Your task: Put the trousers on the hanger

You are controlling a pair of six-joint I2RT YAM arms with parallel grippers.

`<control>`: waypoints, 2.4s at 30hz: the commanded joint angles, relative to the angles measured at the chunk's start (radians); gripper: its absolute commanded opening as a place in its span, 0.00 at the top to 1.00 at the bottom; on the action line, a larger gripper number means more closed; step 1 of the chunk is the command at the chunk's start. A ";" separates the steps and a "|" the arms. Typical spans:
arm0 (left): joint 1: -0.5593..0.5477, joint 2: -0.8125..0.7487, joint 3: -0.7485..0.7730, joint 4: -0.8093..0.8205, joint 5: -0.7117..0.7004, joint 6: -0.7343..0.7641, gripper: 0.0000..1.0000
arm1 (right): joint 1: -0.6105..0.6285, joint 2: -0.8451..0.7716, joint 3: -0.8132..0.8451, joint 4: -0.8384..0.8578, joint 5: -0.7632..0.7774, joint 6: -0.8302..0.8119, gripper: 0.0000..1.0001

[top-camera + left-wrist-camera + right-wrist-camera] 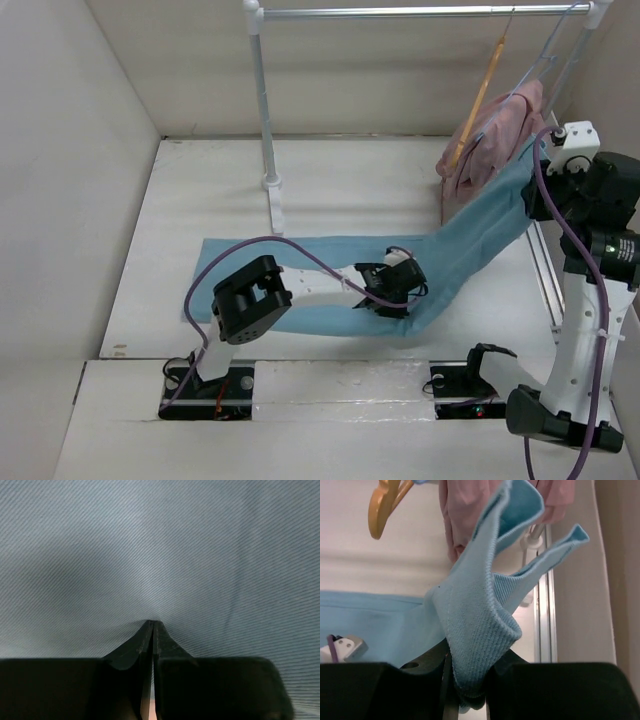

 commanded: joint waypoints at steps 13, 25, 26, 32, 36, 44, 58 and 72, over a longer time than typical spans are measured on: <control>0.022 -0.317 0.051 -0.178 -0.247 -0.037 1.00 | 0.306 -0.116 -0.173 0.232 -0.146 0.117 1.00; 0.712 -1.002 -0.135 -0.306 -0.194 0.152 1.00 | 0.956 0.096 -0.114 0.510 0.188 0.368 1.00; 0.813 -1.013 -0.109 -0.310 -0.172 0.174 1.00 | 0.999 0.126 -0.095 0.527 0.224 0.374 1.00; 0.949 -1.038 0.041 -0.361 -0.180 0.243 1.00 | 1.256 0.439 0.110 0.659 0.285 0.411 1.00; 0.949 -1.006 0.212 -0.387 -0.329 0.290 1.00 | 1.368 0.666 0.265 0.693 0.256 0.438 1.00; 0.958 -0.950 0.334 -0.410 -0.419 0.343 1.00 | 1.505 1.059 0.374 0.783 0.130 0.527 0.33; 0.958 -0.917 -0.217 -0.398 -0.380 0.337 0.68 | 1.282 0.414 -0.279 0.695 0.285 0.328 0.76; 1.464 -0.668 -0.408 -0.245 0.006 0.393 0.44 | 1.139 0.036 -0.745 0.645 0.205 0.254 0.37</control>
